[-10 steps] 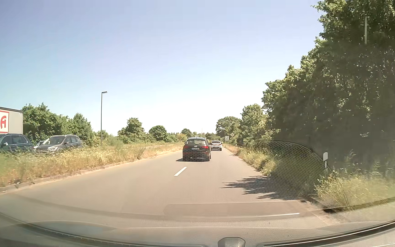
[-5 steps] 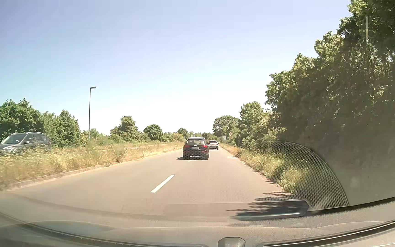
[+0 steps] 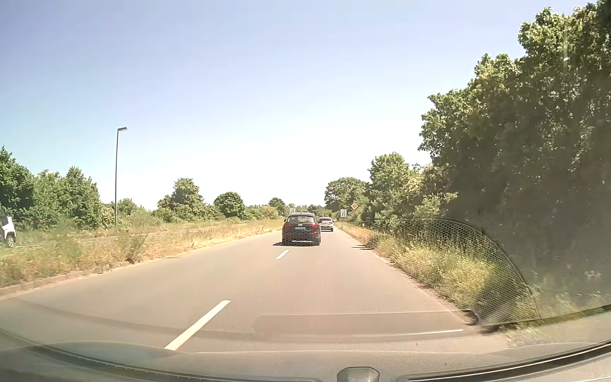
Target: Follow the waypoints while adhering to traffic rules and regulations
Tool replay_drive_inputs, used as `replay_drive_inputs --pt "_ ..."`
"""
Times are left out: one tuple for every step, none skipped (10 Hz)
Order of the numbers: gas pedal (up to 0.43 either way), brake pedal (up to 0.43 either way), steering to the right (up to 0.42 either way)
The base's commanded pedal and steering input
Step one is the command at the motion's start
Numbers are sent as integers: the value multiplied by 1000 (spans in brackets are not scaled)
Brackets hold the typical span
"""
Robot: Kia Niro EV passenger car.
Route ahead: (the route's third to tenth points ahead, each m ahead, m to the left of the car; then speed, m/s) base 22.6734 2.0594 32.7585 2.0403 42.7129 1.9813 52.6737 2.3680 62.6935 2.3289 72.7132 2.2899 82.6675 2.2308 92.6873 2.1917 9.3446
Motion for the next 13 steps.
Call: replay_drive_inputs --pt "260 30 3" --pt "260 30 3" --pt "260 30 4" --pt "260 30 4" --pt "260 30 4" --pt "260 30 4" --pt "260 24 3" --pt "260 30 3" --pt "260 30 3" --pt "260 30 4" --pt "260 30 3" --pt "260 30 2" --pt "260 30 -3"
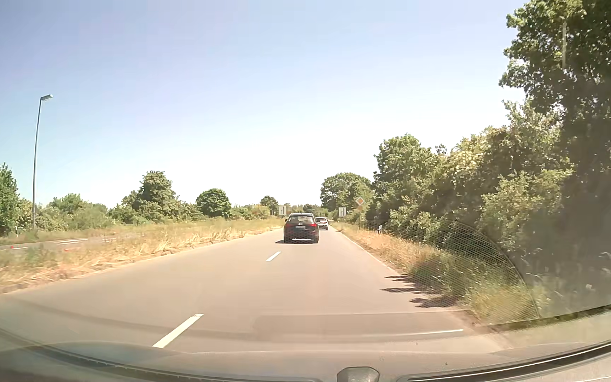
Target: Follow the waypoints while adhering to traffic rules and regulations
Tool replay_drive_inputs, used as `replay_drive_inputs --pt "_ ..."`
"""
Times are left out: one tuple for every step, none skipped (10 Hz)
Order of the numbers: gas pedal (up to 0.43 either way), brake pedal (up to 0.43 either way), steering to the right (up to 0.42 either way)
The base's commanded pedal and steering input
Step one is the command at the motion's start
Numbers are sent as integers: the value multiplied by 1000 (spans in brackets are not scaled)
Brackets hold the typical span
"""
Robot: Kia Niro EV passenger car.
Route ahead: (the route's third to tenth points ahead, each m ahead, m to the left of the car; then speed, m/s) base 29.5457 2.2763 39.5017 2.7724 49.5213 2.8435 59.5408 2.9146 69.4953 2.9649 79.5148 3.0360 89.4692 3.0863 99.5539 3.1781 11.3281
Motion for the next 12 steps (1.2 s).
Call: replay_drive_inputs --pt "260 30 -6" --pt "248 30 -8" --pt "248 30 -8" --pt "248 30 -8" --pt "248 30 -8" --pt "240 30 -8" --pt "220 30 -7" --pt "209 30 -6" --pt "209 30 -6" --pt "197 30 -4" --pt "197 30 -3" --pt "197 30 -2"
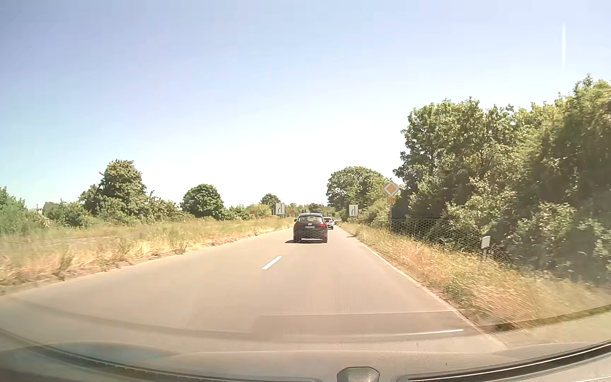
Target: Follow the waypoints while adhering to traffic rules and regulations
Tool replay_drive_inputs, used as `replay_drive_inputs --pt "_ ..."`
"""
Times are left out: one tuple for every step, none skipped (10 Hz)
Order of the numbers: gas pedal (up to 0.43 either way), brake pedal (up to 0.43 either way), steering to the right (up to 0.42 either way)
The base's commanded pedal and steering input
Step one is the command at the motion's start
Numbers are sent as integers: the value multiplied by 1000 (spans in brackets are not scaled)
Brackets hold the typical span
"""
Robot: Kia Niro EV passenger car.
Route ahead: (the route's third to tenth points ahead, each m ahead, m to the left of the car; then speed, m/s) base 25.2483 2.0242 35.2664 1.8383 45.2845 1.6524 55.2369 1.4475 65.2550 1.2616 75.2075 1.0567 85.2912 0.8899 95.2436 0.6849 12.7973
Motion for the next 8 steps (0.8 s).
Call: replay_drive_inputs --pt "189 30 -1" --pt "177 30 -1" --pt "169 30 0" --pt "157 30 -1" --pt "138 30 0" --pt "130 30 0" --pt "110 30 -1" --pt "98 30 -1"
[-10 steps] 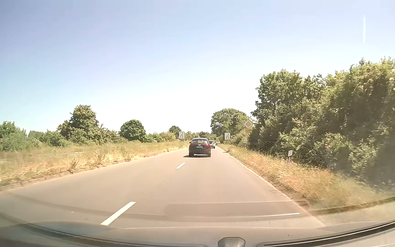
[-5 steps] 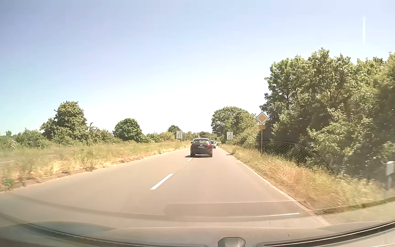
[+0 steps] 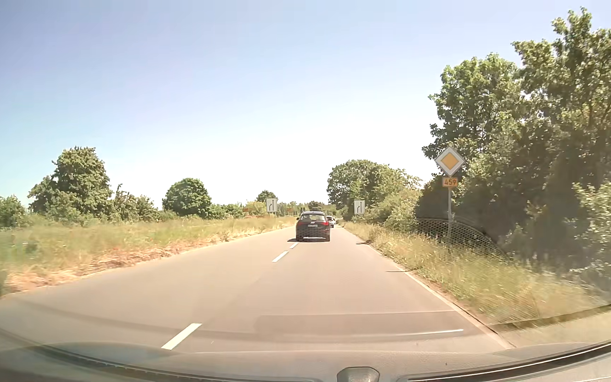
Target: Follow the waypoints while adhering to traffic rules and regulations
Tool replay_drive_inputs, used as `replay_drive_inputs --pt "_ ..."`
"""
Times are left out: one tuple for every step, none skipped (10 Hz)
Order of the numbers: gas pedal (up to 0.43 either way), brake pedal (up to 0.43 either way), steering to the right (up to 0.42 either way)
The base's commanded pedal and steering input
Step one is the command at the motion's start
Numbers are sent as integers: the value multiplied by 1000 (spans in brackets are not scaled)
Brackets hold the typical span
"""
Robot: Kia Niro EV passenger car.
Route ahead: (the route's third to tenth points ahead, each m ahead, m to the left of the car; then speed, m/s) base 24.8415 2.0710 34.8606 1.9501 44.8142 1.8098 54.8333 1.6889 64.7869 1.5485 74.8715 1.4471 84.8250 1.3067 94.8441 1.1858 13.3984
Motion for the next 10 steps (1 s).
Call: replay_drive_inputs --pt "87 30 0" --pt "67 30 0" --pt "59 30 1" --pt "59 30 2" --pt "59 30 2" --pt "47 30 2" --pt "47 30 2" --pt "47 30 2" --pt "47 30 2" --pt "47 30 2"
